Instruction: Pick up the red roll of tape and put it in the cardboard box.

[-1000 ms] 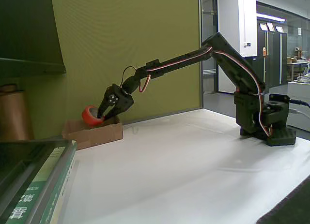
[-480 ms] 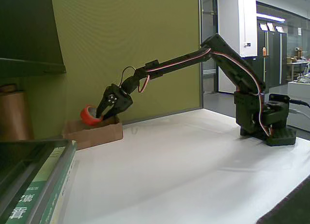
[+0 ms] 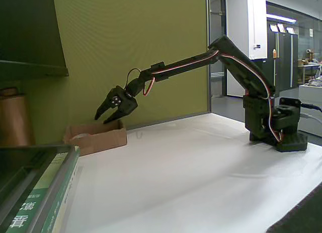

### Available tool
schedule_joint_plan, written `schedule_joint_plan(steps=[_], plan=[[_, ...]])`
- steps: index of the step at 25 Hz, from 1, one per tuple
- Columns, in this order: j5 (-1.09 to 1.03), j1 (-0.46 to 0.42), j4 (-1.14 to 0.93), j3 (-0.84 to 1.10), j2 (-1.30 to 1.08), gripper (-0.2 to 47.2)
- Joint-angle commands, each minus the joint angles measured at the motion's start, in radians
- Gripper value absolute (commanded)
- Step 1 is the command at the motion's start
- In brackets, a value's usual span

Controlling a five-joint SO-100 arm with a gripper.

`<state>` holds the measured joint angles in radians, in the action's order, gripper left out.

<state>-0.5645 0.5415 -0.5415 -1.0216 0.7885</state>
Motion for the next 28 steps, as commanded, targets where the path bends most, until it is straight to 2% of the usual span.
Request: schedule_joint_plan(steps=[1, 6, 16, 28], plan=[[0.009, -0.003, -0.002, 0.011, 0.078, 6.0], [0.012, -0.026, -0.002, -0.025, 0.186, 0.1], [0.078, -0.052, 0.006, -0.107, 0.437, 0.1], [0.156, -0.104, 0.008, -0.446, 0.893, 0.1]])
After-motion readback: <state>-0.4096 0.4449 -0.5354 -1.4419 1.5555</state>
